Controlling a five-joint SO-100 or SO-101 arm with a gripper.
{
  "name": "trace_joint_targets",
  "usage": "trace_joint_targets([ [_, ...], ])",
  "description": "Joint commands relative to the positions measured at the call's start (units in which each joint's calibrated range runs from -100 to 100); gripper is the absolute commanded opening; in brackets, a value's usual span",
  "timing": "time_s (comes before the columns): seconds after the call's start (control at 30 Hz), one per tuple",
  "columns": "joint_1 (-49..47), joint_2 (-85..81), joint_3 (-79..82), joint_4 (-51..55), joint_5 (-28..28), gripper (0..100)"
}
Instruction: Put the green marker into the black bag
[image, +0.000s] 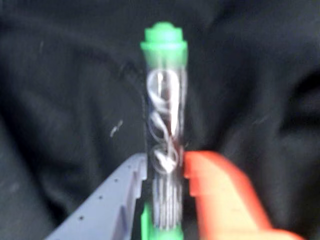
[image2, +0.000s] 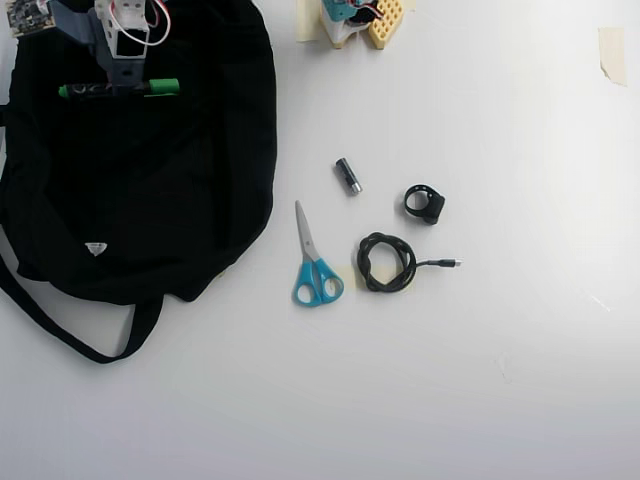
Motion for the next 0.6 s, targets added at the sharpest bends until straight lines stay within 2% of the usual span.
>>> trace_joint_targets([
  [0.0, -1.7, -2.79, -2.57, 3.39, -1.11, 31],
  [0.07, -3.65, -11.25, -2.03, 8.65, -1.58, 31],
  [0.13, -9.48, -25.03, -1.94, 16.49, -1.69, 31],
  [0.2, -22.42, -38.47, 0.84, 24.93, -1.74, 28],
  [0.3, -36.33, -51.0, 10.91, 25.19, -5.36, 2],
  [0.33, -40.52, -54.57, 16.92, 25.19, -7.24, 3],
  [0.4, -47.18, -62.71, 31.21, 24.5, -7.09, 2],
  [0.47, -54.96, -76.23, 52.41, 14.59, -7.04, 2],
  [0.57, -59.67, -87.6, 67.51, 9.77, -6.56, 2],
])
